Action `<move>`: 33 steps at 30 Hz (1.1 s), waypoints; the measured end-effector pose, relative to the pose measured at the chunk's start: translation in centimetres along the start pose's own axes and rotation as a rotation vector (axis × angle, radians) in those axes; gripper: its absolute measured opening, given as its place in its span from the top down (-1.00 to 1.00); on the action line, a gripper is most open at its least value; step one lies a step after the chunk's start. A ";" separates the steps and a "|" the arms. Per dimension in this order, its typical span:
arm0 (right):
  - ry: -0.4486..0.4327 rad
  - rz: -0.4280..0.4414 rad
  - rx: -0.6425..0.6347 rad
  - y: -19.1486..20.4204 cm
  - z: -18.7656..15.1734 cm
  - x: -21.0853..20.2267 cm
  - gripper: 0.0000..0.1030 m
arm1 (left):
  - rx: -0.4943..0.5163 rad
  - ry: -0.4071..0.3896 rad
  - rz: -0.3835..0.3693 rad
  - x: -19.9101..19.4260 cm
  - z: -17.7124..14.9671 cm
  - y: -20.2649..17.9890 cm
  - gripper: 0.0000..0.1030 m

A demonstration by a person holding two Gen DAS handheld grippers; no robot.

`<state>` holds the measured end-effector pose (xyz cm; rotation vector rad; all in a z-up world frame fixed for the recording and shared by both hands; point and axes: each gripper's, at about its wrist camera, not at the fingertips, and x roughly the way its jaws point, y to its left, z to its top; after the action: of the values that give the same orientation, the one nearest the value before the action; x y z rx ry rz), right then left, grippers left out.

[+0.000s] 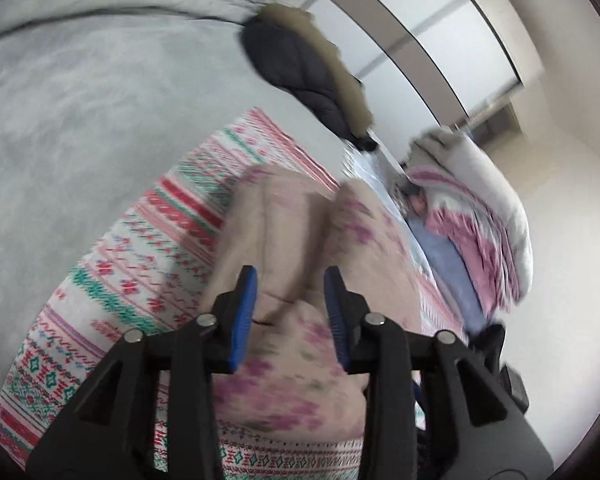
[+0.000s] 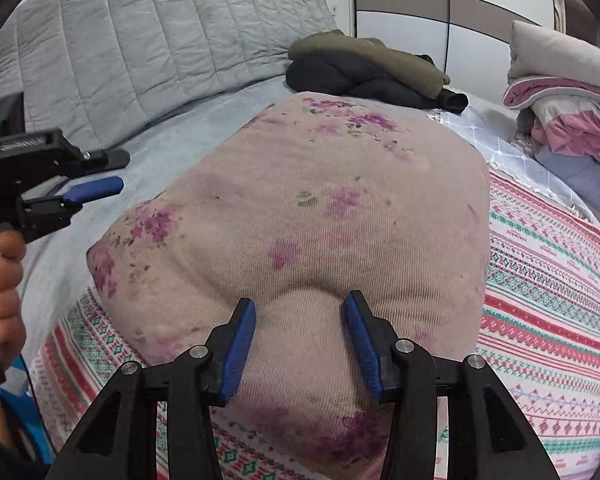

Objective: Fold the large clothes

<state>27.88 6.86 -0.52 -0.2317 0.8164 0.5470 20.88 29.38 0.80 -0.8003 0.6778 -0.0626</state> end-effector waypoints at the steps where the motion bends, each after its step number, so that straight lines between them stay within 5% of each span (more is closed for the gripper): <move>1: -0.002 0.002 0.005 -0.1 -0.6 0.3 0.06 | 0.038 0.024 -0.016 0.7 -0.5 -1.1 0.27; 3: 0.002 0.019 0.023 -0.4 -0.5 0.4 0.06 | 0.078 0.087 0.003 2.9 -1.5 -2.4 0.27; 6: 0.008 0.059 0.046 -1.5 -0.7 0.2 0.06 | 0.111 0.148 0.169 7.2 -3.0 -2.3 0.23; 13: 0.015 0.204 0.089 -4.6 3.1 -2.6 0.06 | 0.133 0.151 0.181 8.0 -3.5 -2.3 0.23; 16: -0.030 0.120 0.185 -8.2 7.4 -2.9 0.06 | 0.132 0.153 0.179 8.0 -3.4 -2.3 0.23; 23: 0.238 0.085 0.247 -11.5 15.3 9.0 0.05 | 0.129 0.158 0.169 8.1 -3.1 -2.4 0.23; 27: 0.447 0.018 0.101 -9.0 13.4 17.9 0.04 | 0.150 0.156 0.220 8.7 -3.1 -2.4 0.24; 33: 0.387 0.029 0.137 -9.8 13.4 16.4 0.05 | 0.143 0.161 0.191 8.5 -3.1 -2.3 0.23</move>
<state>50.72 10.06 -3.84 -0.2028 1.2306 0.4767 26.24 23.23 -3.76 -0.5939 0.8890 -0.0020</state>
